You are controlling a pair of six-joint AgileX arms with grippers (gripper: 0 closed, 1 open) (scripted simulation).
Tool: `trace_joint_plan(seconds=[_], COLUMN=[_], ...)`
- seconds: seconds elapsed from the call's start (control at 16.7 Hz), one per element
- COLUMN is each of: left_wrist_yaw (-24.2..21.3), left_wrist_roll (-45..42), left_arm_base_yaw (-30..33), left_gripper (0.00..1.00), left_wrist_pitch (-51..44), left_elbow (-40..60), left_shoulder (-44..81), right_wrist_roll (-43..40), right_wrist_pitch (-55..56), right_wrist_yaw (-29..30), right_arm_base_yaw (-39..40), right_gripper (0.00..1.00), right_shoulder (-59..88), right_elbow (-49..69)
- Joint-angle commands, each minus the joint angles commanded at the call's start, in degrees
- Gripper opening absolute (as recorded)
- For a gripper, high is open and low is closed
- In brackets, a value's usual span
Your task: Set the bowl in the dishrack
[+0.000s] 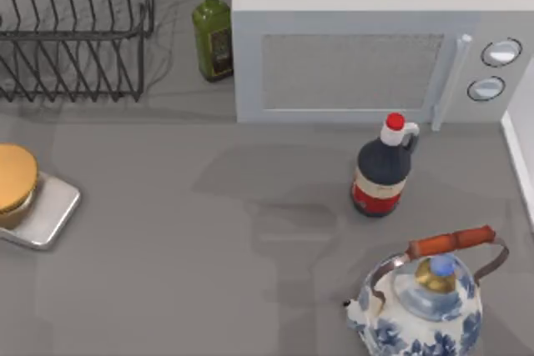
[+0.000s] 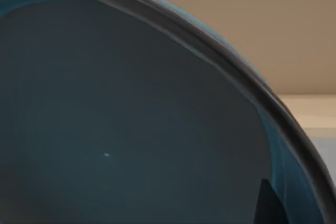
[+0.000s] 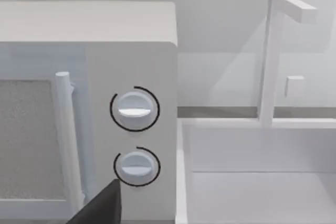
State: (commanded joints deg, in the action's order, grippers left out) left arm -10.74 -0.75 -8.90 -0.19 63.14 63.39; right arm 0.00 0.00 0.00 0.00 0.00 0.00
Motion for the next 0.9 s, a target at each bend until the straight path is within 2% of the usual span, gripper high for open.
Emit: trace_joint_plan(seconds=[0.54, 0.72, 0.9], left_wrist_yaw=[3.54, 4.44, 4.69], left_wrist_roll=[-0.38, -0.22, -0.15], left_arm_base_yaw=[3.85, 4.80, 5.07], left_gripper=[0.00, 0.00, 0.00], left_wrist_pitch=[39.10, 46.10, 47.77], left_elbow=[-7.43, -9.59, -10.21], left_shoulder=[30.41, 35.88, 37.19], right_wrist_roll=[0.00, 0.00, 0.00], right_wrist_pitch=[0.00, 0.00, 0.00], right_wrist_yaw=[0.00, 0.00, 0.00], right_arm_base_yaw=[0.00, 0.00, 0.00], right_gripper=[1.00, 1.00, 1.00], right_shoulder=[0.00, 0.00, 0.00], right_elbow=[0.00, 0.00, 0.00])
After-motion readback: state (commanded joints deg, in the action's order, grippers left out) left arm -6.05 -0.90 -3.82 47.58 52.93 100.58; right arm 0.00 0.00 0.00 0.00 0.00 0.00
